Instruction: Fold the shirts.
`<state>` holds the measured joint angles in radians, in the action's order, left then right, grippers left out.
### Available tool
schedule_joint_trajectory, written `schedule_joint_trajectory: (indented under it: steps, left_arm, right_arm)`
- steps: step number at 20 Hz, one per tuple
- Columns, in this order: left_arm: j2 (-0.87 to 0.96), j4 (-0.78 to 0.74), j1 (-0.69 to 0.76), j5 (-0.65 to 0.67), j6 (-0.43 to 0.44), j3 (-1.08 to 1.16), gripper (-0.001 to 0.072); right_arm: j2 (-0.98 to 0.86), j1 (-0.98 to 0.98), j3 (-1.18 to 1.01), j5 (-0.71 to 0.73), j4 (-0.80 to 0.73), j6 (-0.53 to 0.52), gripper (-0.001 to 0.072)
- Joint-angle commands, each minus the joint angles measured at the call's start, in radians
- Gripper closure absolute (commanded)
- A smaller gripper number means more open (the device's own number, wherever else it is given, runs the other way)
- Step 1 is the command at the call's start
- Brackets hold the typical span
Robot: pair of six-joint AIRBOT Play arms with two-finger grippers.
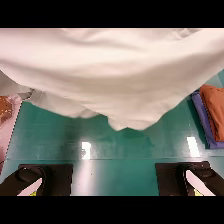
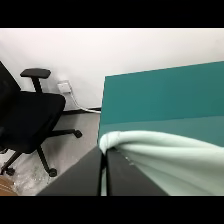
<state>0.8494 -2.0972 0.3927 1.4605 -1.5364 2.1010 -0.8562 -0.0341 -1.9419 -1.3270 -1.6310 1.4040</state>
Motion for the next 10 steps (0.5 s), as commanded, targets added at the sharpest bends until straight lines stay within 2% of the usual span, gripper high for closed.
schedule_joint_trajectory:
  steps: [1,4,6,10]
  left_arm:
    - [0.001,0.038,-0.001,0.016,0.000,-0.037,0.0684]
    - [0.012,0.104,-0.001,-0.016,0.000,-0.249,0.0684]
    - [0.026,0.172,-0.001,-0.090,0.000,-0.439,0.0684]
    - [0.097,0.207,-0.001,-0.462,-0.001,-0.803,0.0683]
  right_arm:
    - [-0.005,-0.005,0.054,-0.055,0.017,0.024,0.0702]
    - [-0.043,-0.005,0.238,-0.108,0.018,0.129,0.0702]
    - [-0.062,-0.005,0.402,-0.110,0.017,0.186,0.0702]
    - [-0.138,-0.005,0.701,-0.004,0.018,0.211,0.0700]
